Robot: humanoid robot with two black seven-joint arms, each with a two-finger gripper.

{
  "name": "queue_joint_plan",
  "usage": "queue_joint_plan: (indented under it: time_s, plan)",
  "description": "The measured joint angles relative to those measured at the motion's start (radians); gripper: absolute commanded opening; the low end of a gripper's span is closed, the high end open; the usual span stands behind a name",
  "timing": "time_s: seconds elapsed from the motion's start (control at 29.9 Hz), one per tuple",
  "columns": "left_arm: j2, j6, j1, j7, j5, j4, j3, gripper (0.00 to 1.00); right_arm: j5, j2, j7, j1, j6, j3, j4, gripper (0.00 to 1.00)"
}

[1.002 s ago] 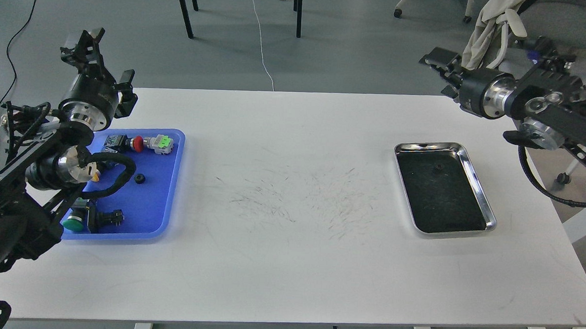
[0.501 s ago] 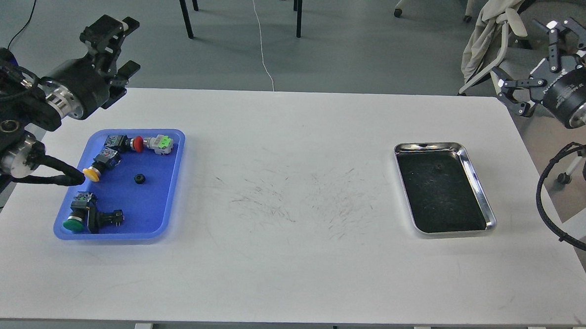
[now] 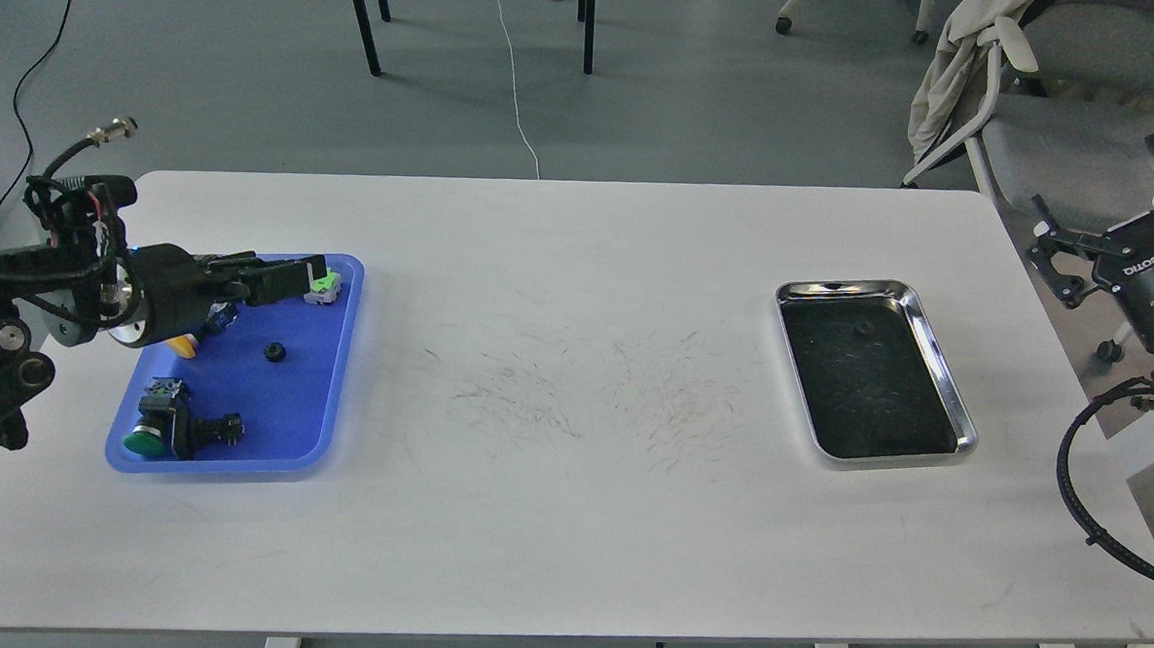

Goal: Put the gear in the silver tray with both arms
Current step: 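Lower the left gripper into the blue tray and grasp another black gear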

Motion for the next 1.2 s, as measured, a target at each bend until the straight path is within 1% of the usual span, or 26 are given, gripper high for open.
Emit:
queue_joint_plan:
  time_s: [0.07,0.23,0.3,0.47,0.63,0.67,0.73,0.87,0.9,1.0,1.04,1.14,1.17,1.2]
  plan:
    - [-0.001,0.039,0.000,-0.025,0.073,0.038,0.041,0.97,0.000,0.000,0.000,-0.001,0.000,0.000,0.000,0.96]
    - [-0.055,0.195,-0.001,-0.104,0.206,0.172,0.132,0.96,-0.004,0.000,0.000,-0.003,0.000,-0.012,-0.003,0.96]
    - [-0.080,0.228,-0.006,-0.123,0.216,0.223,0.165,0.96,-0.005,0.000,-0.001,-0.003,0.000,-0.015,-0.004,0.96]
    - [-0.142,0.269,-0.010,-0.162,0.220,0.334,0.214,0.94,-0.007,0.000,-0.002,-0.004,0.000,-0.024,-0.004,0.96]
    - [-0.192,0.284,-0.025,-0.181,0.220,0.411,0.239,0.88,-0.007,0.002,-0.002,-0.004,0.000,-0.044,0.000,0.96]
    - [-0.199,0.285,-0.028,-0.186,0.220,0.418,0.244,0.85,-0.007,0.002,-0.002,-0.004,0.000,-0.045,0.000,0.96]
    - [-0.209,0.286,-0.034,-0.192,0.220,0.435,0.253,0.76,-0.007,0.003,-0.002,-0.004,0.000,-0.047,0.000,0.96]
    - [-0.238,0.287,-0.046,-0.197,0.220,0.466,0.267,0.68,-0.007,0.007,-0.002,-0.004,0.000,-0.057,0.003,0.96]
    - [-0.242,0.287,-0.049,-0.197,0.220,0.472,0.271,0.64,-0.007,0.007,-0.002,-0.004,0.000,-0.058,0.004,0.96]
    - [-0.247,0.287,-0.058,-0.197,0.220,0.487,0.285,0.45,-0.007,0.007,-0.003,-0.004,0.000,-0.063,0.005,0.96]
    - [-0.248,0.287,-0.060,-0.198,0.220,0.490,0.292,0.41,-0.007,0.007,-0.003,-0.004,0.000,-0.064,0.005,0.96]
    - [-0.249,0.288,-0.071,-0.198,0.218,0.500,0.314,0.37,-0.007,0.007,-0.003,-0.004,0.000,-0.065,0.004,0.96]
    - [-0.249,0.288,-0.074,-0.198,0.216,0.504,0.320,0.32,-0.007,0.006,-0.003,-0.004,0.000,-0.065,0.004,0.96]
    - [-0.249,0.288,-0.076,-0.198,0.213,0.508,0.322,0.24,-0.007,0.005,-0.003,-0.004,0.000,-0.065,0.004,0.96]
